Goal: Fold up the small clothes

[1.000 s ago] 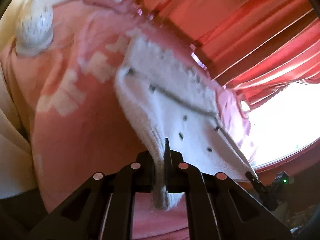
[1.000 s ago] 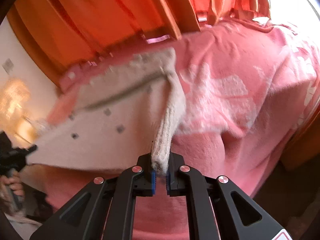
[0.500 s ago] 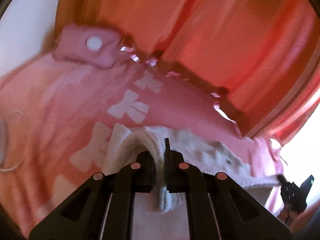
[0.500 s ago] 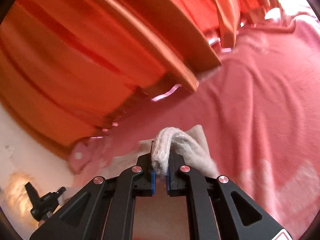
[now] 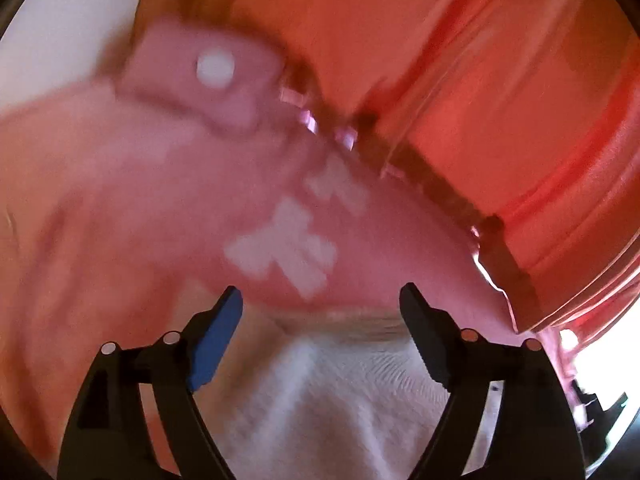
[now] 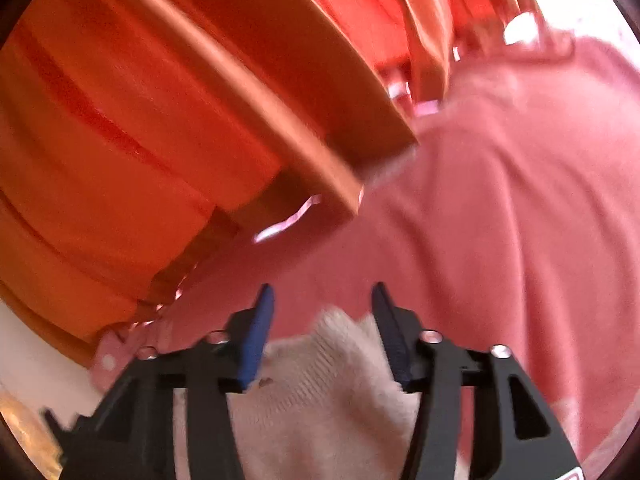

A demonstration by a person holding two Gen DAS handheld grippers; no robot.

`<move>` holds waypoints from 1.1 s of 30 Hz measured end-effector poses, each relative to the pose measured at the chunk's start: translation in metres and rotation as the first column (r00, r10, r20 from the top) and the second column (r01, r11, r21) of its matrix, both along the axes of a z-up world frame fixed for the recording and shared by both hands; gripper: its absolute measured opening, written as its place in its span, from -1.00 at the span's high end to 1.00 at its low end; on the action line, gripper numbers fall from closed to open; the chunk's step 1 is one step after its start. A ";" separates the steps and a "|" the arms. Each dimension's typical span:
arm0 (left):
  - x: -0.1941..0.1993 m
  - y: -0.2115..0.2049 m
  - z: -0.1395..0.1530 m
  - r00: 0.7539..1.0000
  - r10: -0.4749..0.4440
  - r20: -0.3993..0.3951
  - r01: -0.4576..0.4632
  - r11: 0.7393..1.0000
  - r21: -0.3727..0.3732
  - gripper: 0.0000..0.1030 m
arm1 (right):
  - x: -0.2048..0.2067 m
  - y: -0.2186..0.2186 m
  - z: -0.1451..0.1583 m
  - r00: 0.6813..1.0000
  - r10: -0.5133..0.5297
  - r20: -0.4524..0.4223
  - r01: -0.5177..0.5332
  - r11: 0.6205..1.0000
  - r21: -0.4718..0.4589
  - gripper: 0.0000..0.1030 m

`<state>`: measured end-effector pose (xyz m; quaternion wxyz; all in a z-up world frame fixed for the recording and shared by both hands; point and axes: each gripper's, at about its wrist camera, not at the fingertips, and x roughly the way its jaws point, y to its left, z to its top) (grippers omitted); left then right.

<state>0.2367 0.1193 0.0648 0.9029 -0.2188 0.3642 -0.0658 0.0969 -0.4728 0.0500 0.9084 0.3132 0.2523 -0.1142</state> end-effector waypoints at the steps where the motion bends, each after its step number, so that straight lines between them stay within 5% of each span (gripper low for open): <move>1: -0.002 0.002 0.004 1.000 -0.017 0.017 0.016 1.000 0.017 -0.72 | 0.003 0.004 -0.002 0.999 0.015 -0.035 -0.017 0.999 -0.038 -0.05; 6: 0.003 -0.010 -0.017 0.979 -0.183 -0.094 0.182 0.983 -0.018 -0.75 | 0.022 0.010 -0.037 0.965 0.144 -0.218 -0.137 0.989 0.048 -0.08; 10: 0.012 -0.031 -0.039 0.960 -0.203 -0.193 0.225 0.969 0.104 -0.73 | 0.030 0.023 -0.044 0.946 0.157 -0.283 -0.167 0.986 -0.011 -0.08; 12: 0.017 -0.033 -0.045 0.956 -0.191 -0.222 0.220 0.969 0.115 -0.39 | 0.033 0.028 -0.046 0.939 0.156 -0.306 -0.178 0.983 -0.045 0.12; 14: 0.019 -0.032 -0.048 0.953 -0.184 -0.240 0.213 0.972 0.098 0.43 | 0.037 0.032 -0.048 0.932 0.156 -0.328 -0.193 0.978 -0.083 0.88; 16: 0.017 -0.028 -0.043 0.959 -0.182 -0.219 0.198 0.979 0.054 0.87 | 0.030 0.035 -0.032 0.953 0.159 -0.259 -0.190 0.977 -0.100 0.87; 20: -0.002 -0.016 -0.006 0.985 -0.154 -0.080 0.157 0.987 0.040 0.87 | 0.003 0.034 0.014 0.978 0.206 0.042 -0.201 0.975 -0.099 0.88; 22: 0.002 -0.015 -0.011 0.988 -0.123 -0.090 0.133 0.985 0.108 0.87 | 0.018 0.029 -0.002 0.984 0.144 -0.104 -0.157 0.979 -0.127 0.88; 24: 0.015 -0.014 -0.036 0.978 -0.097 -0.186 0.126 0.981 0.148 0.87 | 0.040 0.019 -0.043 0.934 0.064 -0.350 -0.115 0.985 -0.129 0.89; 25: 0.019 -0.013 -0.047 0.971 -0.086 -0.224 0.119 0.983 0.138 0.87 | 0.041 0.013 -0.050 0.928 0.067 -0.367 -0.106 0.990 -0.088 0.89; 29: 0.015 -0.017 -0.040 0.976 -0.082 -0.202 0.117 0.978 0.170 0.86 | 0.025 0.007 -0.017 0.980 0.088 -0.180 -0.101 0.993 -0.066 0.89; 32: 0.021 -0.018 -0.054 0.966 -0.081 -0.247 0.128 0.975 0.182 0.82 | 0.047 0.004 -0.061 0.916 0.108 -0.386 -0.134 0.990 -0.043 0.87; 33: 0.021 -0.018 -0.054 0.967 -0.079 -0.243 0.126 0.975 0.185 0.81 | 0.046 0.005 -0.058 0.925 0.104 -0.367 -0.138 0.988 -0.068 0.87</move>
